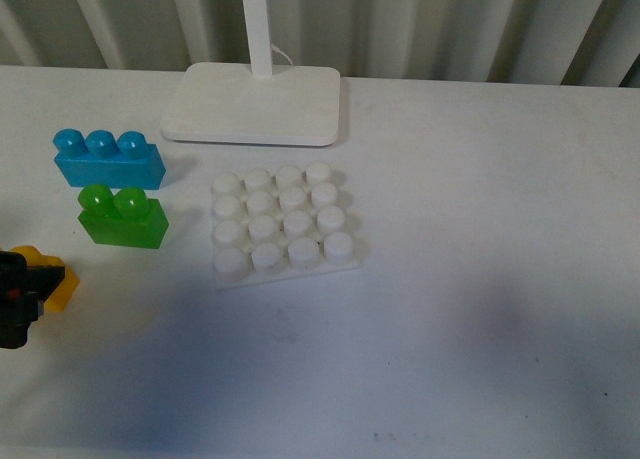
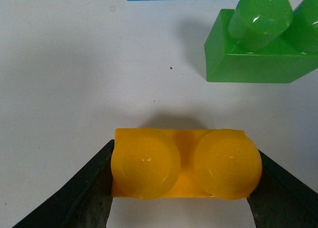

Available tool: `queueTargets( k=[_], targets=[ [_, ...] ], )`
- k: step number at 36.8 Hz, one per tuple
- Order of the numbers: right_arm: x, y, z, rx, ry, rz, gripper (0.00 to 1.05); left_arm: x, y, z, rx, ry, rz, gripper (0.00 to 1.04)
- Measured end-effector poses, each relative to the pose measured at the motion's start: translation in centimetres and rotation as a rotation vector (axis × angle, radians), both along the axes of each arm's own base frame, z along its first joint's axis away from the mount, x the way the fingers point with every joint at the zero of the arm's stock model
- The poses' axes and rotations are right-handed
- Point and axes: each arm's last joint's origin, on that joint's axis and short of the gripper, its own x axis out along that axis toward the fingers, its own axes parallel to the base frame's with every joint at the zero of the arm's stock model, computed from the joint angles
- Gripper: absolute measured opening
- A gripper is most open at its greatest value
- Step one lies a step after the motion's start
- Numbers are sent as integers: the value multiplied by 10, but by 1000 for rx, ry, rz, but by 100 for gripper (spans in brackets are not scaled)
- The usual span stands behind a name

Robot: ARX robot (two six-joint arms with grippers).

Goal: Insert yellow block into base center

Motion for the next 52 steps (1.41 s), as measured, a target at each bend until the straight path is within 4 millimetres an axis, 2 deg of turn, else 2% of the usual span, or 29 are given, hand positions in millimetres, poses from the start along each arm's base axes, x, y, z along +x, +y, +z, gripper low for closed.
queueTargets(
  k=[7,16,22,26,31,36,52],
  targets=[
    [0,0,0,0,0,0,95,-1,-4,6,17,-3,17,66],
    [0,0,0,0,0,0,95,-14,-28,40,35,-36,76,66],
    [0,0,0,0,0,0,95,-17,-58,66,24,-41,91,66],
    [0,0,0,0,0,0,95,-12,-75,77,15,-54,85,66],
    [0,0,0,0,0,0,95,1,-108,91,-23,-64,70,66],
    [0,0,0,0,0,0,95,14,-133,93,-47,-56,87,66],
    [0,0,0,0,0,0,95,33,-199,82,-88,-21,89,66]
  ],
)
